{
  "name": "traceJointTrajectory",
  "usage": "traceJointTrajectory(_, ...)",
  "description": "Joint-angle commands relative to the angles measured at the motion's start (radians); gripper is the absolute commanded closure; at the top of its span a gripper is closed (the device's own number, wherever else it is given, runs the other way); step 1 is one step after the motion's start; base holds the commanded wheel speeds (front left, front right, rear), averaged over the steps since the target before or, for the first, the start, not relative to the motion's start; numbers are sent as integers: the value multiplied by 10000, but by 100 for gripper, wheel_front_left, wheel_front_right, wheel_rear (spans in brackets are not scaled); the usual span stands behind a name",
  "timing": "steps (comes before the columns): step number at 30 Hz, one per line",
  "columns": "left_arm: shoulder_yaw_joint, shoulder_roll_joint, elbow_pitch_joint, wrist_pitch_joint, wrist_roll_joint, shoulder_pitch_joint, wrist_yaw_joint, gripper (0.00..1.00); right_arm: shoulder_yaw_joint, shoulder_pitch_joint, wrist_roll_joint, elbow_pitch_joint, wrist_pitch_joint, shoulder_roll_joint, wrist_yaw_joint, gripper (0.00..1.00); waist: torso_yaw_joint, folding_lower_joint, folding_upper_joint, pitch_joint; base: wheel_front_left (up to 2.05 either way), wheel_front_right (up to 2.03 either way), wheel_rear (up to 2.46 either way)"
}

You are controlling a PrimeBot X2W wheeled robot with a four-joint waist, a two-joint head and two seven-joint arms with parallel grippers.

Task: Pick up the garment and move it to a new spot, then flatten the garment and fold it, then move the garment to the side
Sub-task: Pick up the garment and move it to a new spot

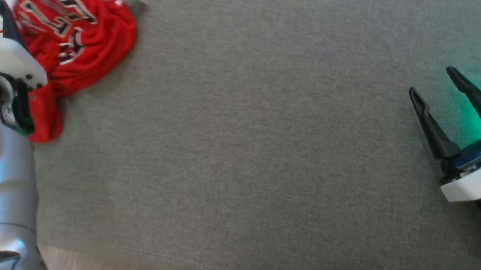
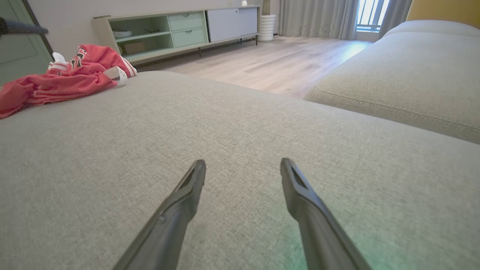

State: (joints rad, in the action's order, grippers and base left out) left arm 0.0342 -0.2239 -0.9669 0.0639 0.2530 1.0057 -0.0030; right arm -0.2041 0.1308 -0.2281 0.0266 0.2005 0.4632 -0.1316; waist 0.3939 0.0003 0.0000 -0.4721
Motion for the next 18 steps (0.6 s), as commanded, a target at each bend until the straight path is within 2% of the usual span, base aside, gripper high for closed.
traceJointTrajectory(1, 296, -781, 15, 44, 9, 280, 99, 0, -100, -95, -10, -404, -24, 219, 9, 0, -399, -3, 0, -478, 0, 0, 0)
traceJointTrajectory(5, 419, -1008, -1096, -9, 134, 634, 202, 0, 104, -183, 17, -797, -167, 253, 9, 0, -600, -3, 0, -918, 0, 0, 0)
traceJointTrajectory(13, 382, -974, -2408, -476, 235, 1000, 300, 0, 608, -442, 134, -1452, -436, 394, 9, 0, -538, -3, 0, -1568, 0, 0, 0)
traceJointTrajectory(14, 348, -941, -2495, -582, 231, 1026, 268, 23, 651, -446, 144, -1509, -473, 400, 9, 0, -517, -3, 0, -1600, 0, 0, 0)
traceJointTrajectory(15, 307, -910, -2544, -752, 222, 1052, 193, 100, 682, -444, 152, -1551, -507, 404, 9, 0, -499, -3, 0, -1619, 0, 0, 0)
traceJointTrajectory(18, 170, -929, -2600, -1494, 121, 1151, 155, 100, 638, -408, 171, -1606, -561, 411, 9, 0, -446, -3, 0, -1555, 0, 0, 0)
